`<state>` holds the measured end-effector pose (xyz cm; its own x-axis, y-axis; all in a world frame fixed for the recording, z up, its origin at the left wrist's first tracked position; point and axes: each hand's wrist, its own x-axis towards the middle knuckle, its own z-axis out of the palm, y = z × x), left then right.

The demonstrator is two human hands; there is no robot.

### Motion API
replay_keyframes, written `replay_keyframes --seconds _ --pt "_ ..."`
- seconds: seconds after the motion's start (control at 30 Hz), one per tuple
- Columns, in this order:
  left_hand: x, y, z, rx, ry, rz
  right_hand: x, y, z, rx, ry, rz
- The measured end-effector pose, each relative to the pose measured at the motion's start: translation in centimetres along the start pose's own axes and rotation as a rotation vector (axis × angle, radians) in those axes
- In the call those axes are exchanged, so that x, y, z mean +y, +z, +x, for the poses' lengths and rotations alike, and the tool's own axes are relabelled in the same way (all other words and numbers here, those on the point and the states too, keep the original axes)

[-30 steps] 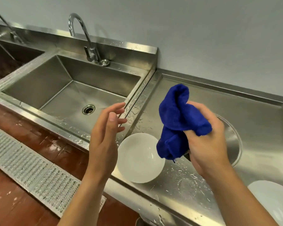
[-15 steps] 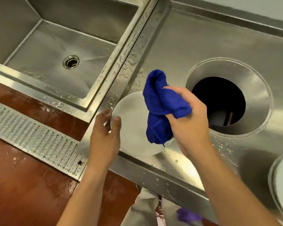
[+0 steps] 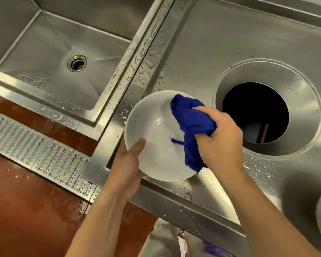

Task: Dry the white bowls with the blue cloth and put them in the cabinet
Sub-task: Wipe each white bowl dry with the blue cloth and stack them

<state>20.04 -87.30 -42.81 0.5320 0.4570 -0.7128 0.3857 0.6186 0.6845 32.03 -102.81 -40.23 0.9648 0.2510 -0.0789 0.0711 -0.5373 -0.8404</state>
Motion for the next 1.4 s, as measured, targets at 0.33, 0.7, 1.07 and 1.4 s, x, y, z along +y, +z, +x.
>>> replay_keyframes --seconds 0.33,0.7,1.07,1.4 --pt "6.6 5.7 -5.3 -0.173 0.333 -0.068 -5.4 -4.6 -0.3 -0.503 -0.205 -0.272" --pt "7.1 9.2 -7.7 -0.130 0.412 -0.051 -7.0 -6.0 0.8 -0.368 -0.248 -0.160" --pt "7.4 12.4 -8.7 -0.161 0.467 0.049 -7.1 -7.8 3.3 -0.207 -0.280 0.009" --pt "6.1 14.2 -9.1 -0.201 0.464 0.084 -4.8 -11.1 6.0 0.021 -0.261 -0.138"
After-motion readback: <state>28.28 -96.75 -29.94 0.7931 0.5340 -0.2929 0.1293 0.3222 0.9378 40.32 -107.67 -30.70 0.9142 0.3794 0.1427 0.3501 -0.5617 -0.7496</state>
